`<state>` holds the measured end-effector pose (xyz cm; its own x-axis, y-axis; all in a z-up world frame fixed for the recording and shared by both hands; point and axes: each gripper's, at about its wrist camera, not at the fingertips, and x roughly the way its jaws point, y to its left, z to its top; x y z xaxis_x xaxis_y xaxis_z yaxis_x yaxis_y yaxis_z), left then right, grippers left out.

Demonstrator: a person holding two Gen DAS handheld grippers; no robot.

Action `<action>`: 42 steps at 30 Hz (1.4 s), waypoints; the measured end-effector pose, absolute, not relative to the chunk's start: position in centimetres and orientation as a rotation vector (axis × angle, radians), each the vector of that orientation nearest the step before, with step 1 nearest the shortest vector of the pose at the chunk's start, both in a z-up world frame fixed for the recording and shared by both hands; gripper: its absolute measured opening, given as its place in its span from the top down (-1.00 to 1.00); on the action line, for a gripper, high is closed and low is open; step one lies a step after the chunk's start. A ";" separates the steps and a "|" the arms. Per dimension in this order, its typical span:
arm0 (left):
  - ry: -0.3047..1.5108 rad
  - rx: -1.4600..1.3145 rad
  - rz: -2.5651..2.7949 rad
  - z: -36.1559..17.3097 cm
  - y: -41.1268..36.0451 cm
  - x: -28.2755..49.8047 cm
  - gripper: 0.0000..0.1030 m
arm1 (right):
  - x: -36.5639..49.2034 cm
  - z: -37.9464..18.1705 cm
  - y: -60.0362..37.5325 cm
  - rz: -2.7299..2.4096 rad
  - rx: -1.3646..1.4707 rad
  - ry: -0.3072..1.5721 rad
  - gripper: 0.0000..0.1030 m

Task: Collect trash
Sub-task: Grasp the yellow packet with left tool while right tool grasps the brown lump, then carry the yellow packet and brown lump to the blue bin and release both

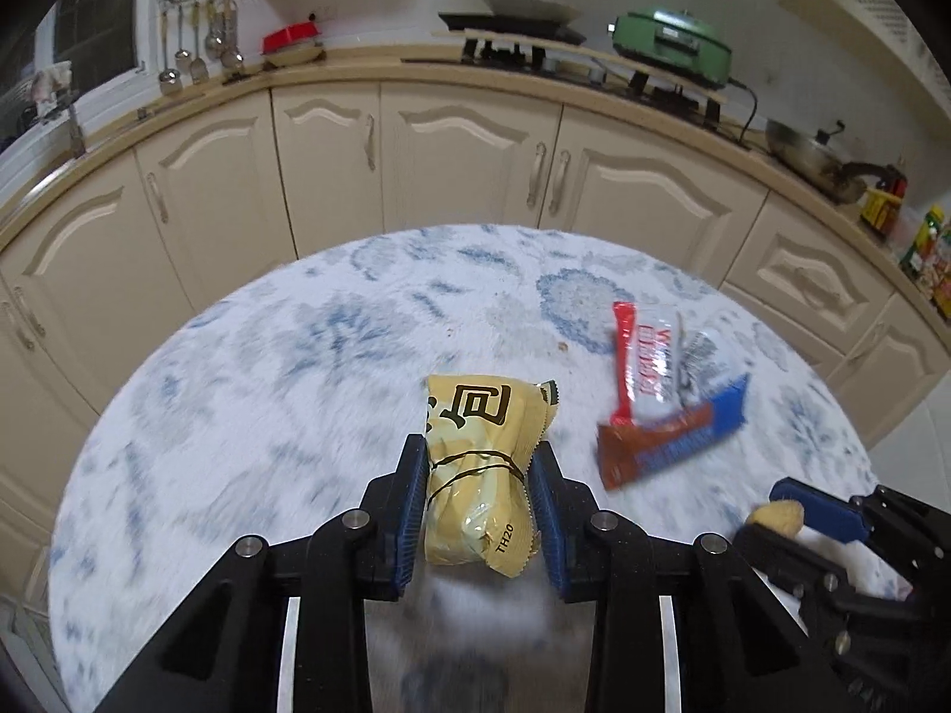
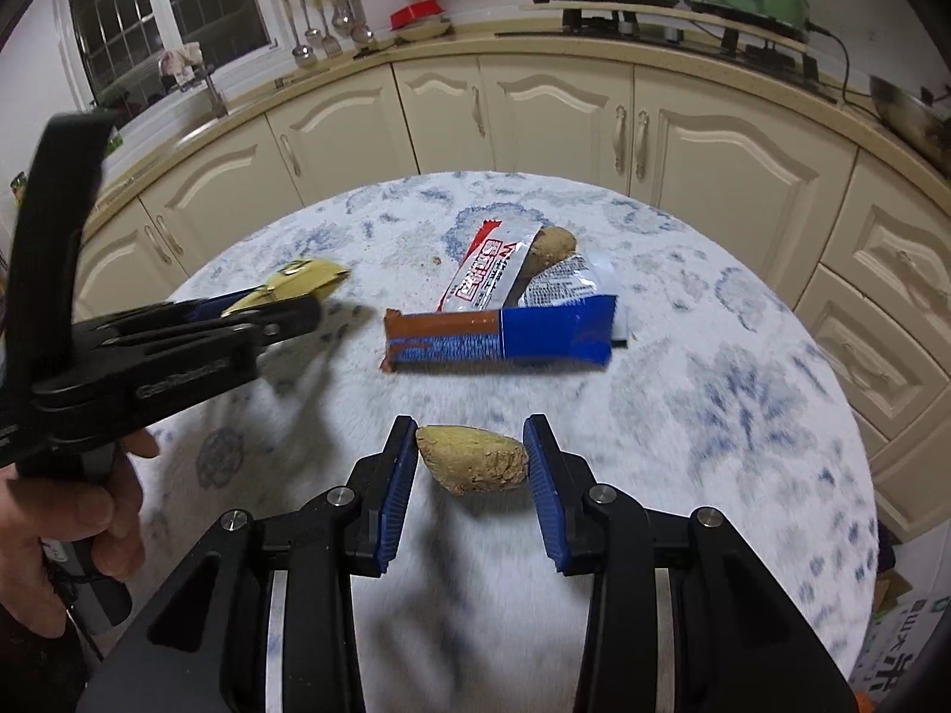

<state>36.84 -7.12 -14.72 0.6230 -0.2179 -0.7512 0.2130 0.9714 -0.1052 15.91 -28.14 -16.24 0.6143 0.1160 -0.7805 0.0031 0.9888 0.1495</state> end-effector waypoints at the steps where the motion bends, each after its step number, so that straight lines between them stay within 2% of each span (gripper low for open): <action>1: 0.850 -0.010 -0.246 -14.2 -6.8 35.6 0.42 | 15.4 -16.0 -28.2 0.063 0.143 0.900 0.27; 10: 0.730 -0.032 -0.260 -10.3 -6.5 25.4 0.42 | 9.5 -13.0 -28.9 0.043 0.165 0.802 0.27; 22: 0.639 -0.043 -0.290 -9.3 -8.9 15.7 0.42 | 3.3 -11.1 -31.1 0.017 0.175 0.728 0.27; 32: 0.585 -0.008 -0.385 -7.8 -14.6 13.1 0.42 | -0.5 -8.7 -35.3 -0.035 0.202 0.654 0.27; 42: 0.573 0.034 -0.561 -7.9 -24.3 13.2 0.42 | -5.4 -7.7 -43.7 -0.190 0.242 0.613 0.27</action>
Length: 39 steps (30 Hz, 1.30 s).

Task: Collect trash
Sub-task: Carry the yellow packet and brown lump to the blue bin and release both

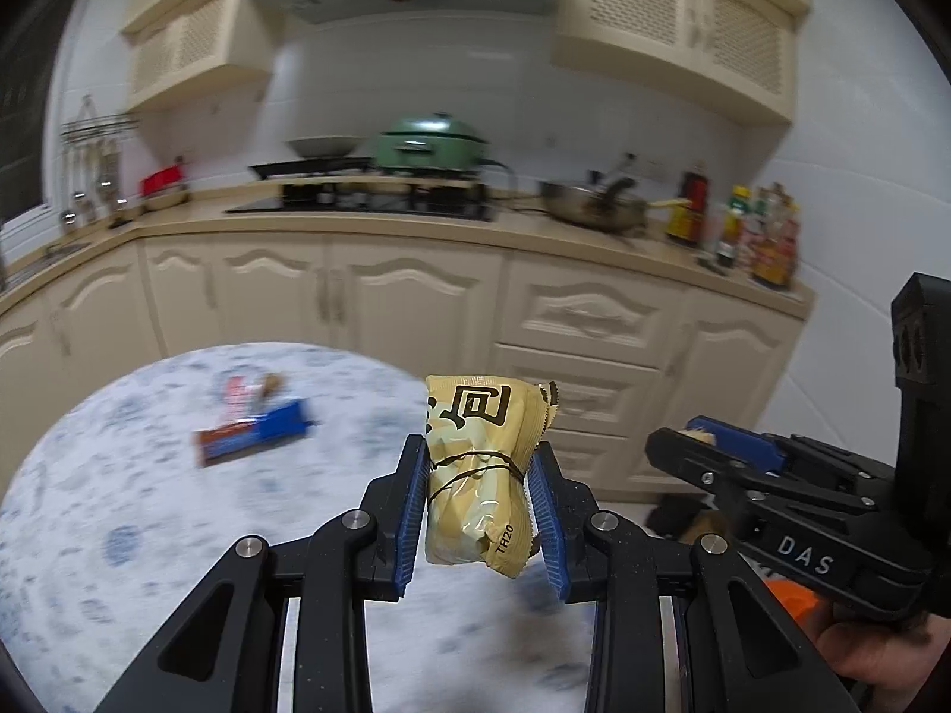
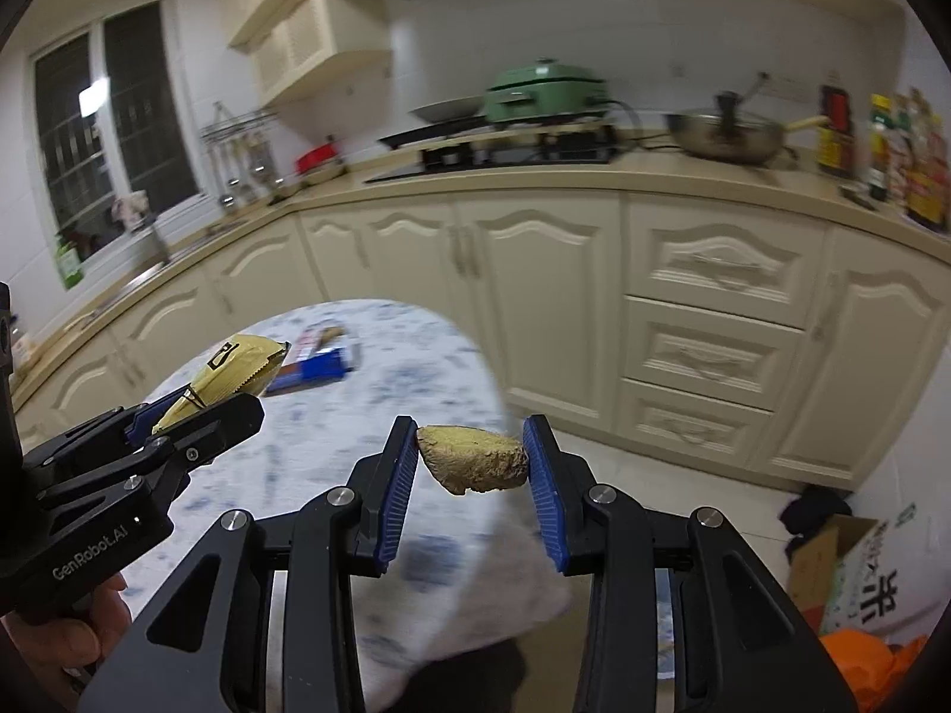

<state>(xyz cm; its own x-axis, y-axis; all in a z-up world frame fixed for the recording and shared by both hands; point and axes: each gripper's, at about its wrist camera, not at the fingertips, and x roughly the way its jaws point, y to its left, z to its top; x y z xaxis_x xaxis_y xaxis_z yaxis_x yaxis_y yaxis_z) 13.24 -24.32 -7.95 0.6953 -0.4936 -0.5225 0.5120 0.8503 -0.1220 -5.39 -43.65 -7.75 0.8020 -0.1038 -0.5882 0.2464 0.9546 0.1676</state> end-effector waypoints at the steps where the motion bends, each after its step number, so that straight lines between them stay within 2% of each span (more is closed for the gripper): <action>1: 0.577 0.036 -0.577 -8.2 -25.4 13.4 0.42 | -5.9 -7.8 -44.5 -0.205 0.247 0.612 0.27; 14: 0.700 0.113 -0.749 -13.0 -39.2 18.5 0.42 | -11.7 -12.6 -56.6 -0.410 0.376 0.666 0.27; 27: 0.958 0.207 -0.781 -23.4 -52.3 28.0 0.42 | -11.7 -24.1 -65.6 -0.471 0.578 0.830 0.27; 34: 1.086 0.230 -0.777 -28.3 -57.3 32.6 0.38 | -10.9 -28.3 -68.1 -0.488 0.642 0.889 0.23; 35: 1.093 0.236 -0.771 -28.8 -57.7 32.8 0.35 | -10.9 -28.7 -68.3 -0.493 0.646 0.895 0.23; 36: 1.098 0.255 -0.767 -29.0 -58.4 33.2 0.24 | -10.8 -29.3 -68.7 -0.492 0.659 0.906 0.17; 37: 1.095 0.266 -0.768 -29.2 -58.7 33.2 0.14 | -10.8 -29.6 -68.9 -0.490 0.671 0.909 0.00; 39: 1.078 0.279 -0.760 -29.2 -58.9 32.8 -0.38 | -11.0 -30.0 -69.1 -0.509 0.686 0.910 -0.25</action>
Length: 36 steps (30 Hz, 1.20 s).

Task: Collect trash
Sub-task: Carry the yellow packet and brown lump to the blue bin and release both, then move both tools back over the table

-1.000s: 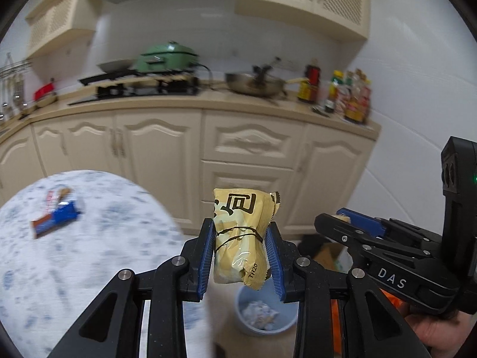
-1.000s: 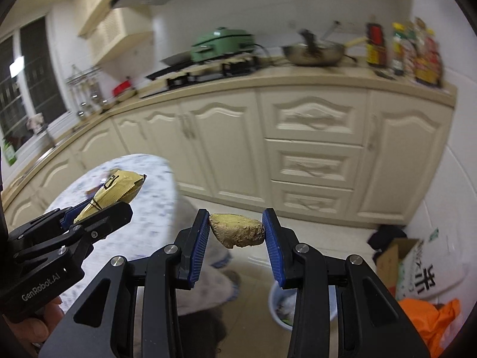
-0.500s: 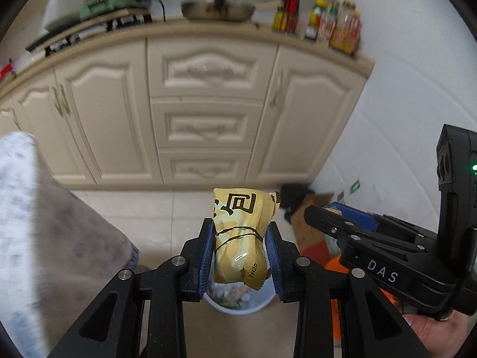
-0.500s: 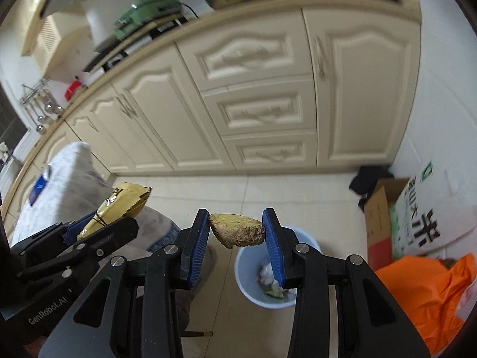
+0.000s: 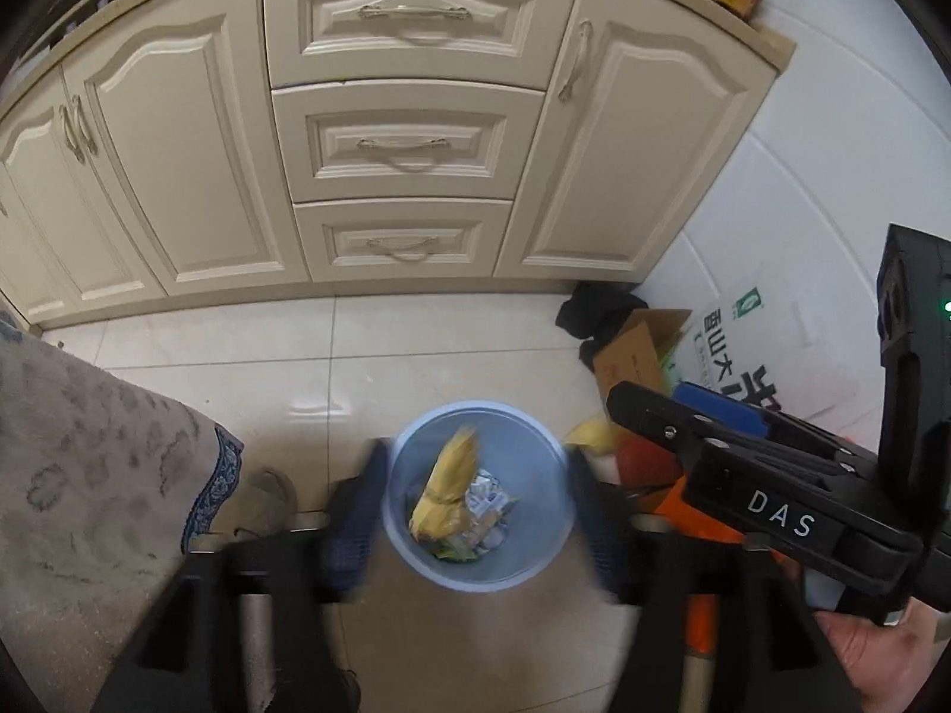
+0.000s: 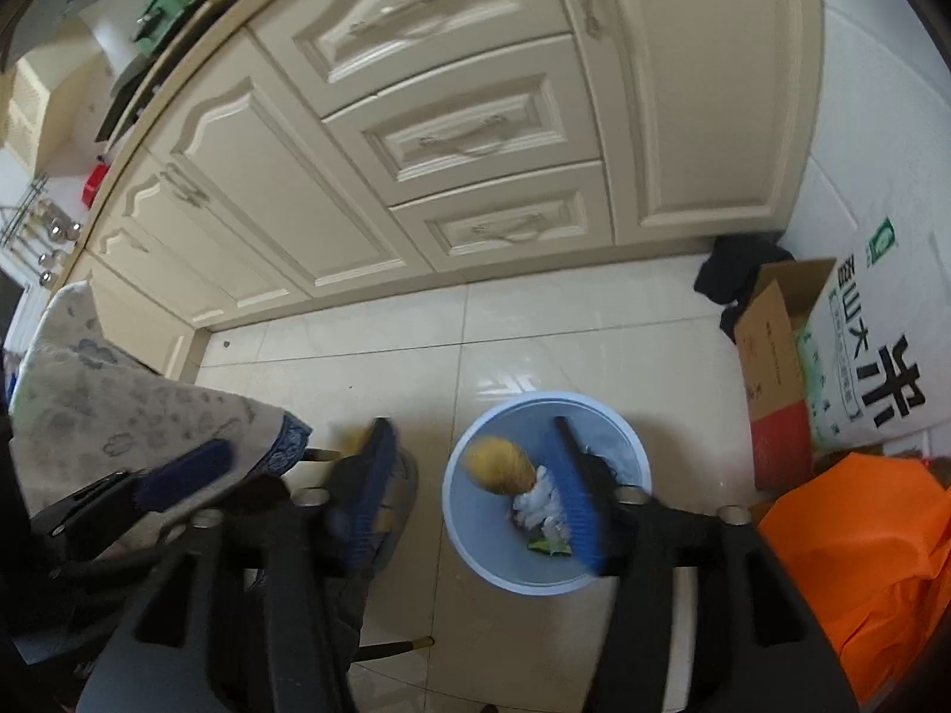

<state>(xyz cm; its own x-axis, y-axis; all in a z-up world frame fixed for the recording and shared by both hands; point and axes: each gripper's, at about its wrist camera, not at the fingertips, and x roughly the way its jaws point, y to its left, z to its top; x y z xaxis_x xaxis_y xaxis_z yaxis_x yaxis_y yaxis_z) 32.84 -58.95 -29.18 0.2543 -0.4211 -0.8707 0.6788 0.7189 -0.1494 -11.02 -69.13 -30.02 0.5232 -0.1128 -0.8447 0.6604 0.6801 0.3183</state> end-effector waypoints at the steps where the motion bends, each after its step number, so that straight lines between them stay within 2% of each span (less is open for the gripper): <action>1: 1.058 0.279 -0.748 -29.0 -59.2 33.1 -0.49 | -11.2 -30.1 -69.2 -0.517 0.693 0.905 -0.34; 2: 1.051 0.277 -0.743 -28.9 -59.0 32.8 -0.53 | -11.4 -30.1 -69.3 -0.522 0.703 0.897 -0.42; 4: 1.046 0.277 -0.719 -28.8 -59.3 33.0 -0.73 | -12.1 -29.9 -69.4 -0.546 0.717 0.880 -0.72; 6: 1.035 0.280 -0.703 -28.4 -59.0 32.7 -0.82 | -12.7 -29.6 -69.5 -0.571 0.727 0.864 -0.96; 7: 1.024 0.284 -0.693 -28.2 -59.2 32.7 -0.83 | -13.0 -29.4 -69.5 -0.581 0.734 0.856 -1.00; 13: 0.979 0.297 -0.682 -26.1 -58.6 30.3 -0.87 | -14.3 -27.2 -69.1 -0.594 0.765 0.812 -1.00; 22: 0.872 0.241 -0.715 -19.6 -51.3 23.4 -0.97 | -15.5 -20.9 -65.9 -0.587 0.715 0.734 -1.00; 36: 0.660 0.083 -0.663 -8.5 -31.6 14.8 -0.97 | -13.4 -9.8 -54.8 -0.462 0.527 0.622 -1.00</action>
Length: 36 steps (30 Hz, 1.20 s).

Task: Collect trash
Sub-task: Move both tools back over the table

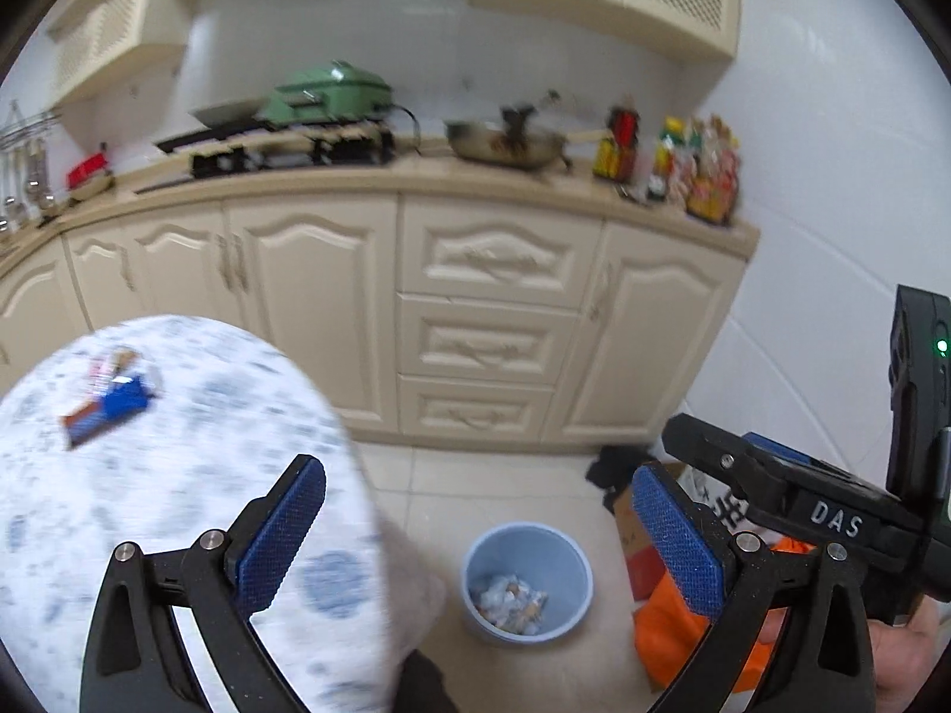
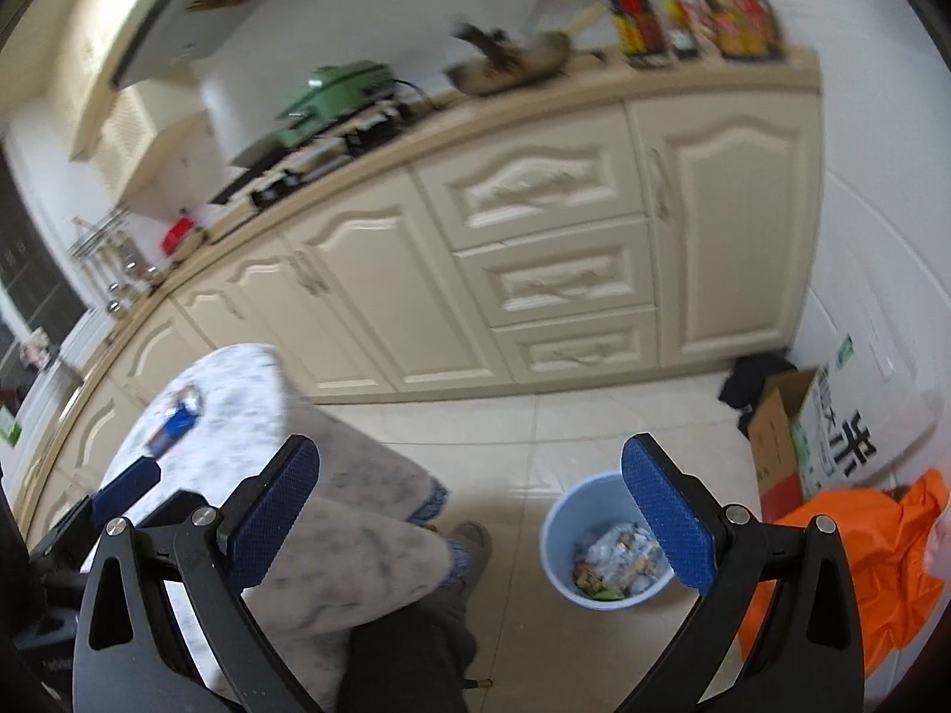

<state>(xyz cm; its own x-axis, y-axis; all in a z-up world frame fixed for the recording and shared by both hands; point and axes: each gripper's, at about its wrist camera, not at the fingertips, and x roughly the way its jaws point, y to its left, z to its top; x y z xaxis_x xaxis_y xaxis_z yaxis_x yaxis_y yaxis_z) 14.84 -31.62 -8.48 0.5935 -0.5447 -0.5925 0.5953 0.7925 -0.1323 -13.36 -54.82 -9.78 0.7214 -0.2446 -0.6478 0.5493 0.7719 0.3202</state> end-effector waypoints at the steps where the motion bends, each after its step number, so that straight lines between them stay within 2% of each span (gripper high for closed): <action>1: 0.644 0.068 -0.652 -7.7 -29.9 14.3 -0.97 | -12.9 -9.0 -53.7 -0.445 0.509 0.615 -1.00; 11: 0.516 -0.011 -0.487 -3.8 -15.8 8.6 -0.99 | -7.5 -4.9 -43.4 -0.254 0.367 0.594 -1.00; 21: 0.490 -0.077 -0.271 -4.4 -5.9 5.6 -0.99 | -0.2 -4.5 -34.1 -0.070 0.245 0.630 -1.00; 27: 0.494 -0.111 -0.146 -5.3 -2.4 5.9 -0.99 | 4.6 -5.8 -29.3 0.008 0.171 0.675 -1.00; 36: 0.563 -0.099 -0.094 -6.7 -1.5 12.0 -0.99 | 12.3 -10.2 -25.5 0.031 0.037 0.798 -1.00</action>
<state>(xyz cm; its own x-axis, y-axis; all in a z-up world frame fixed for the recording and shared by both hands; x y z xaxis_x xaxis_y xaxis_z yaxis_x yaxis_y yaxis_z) 11.96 -1.52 -6.71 0.8415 -0.1155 -0.5278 0.0615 0.9910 -0.1188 12.28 -25.54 -10.23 0.6980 0.0415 -0.7149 -0.0133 0.9989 0.0450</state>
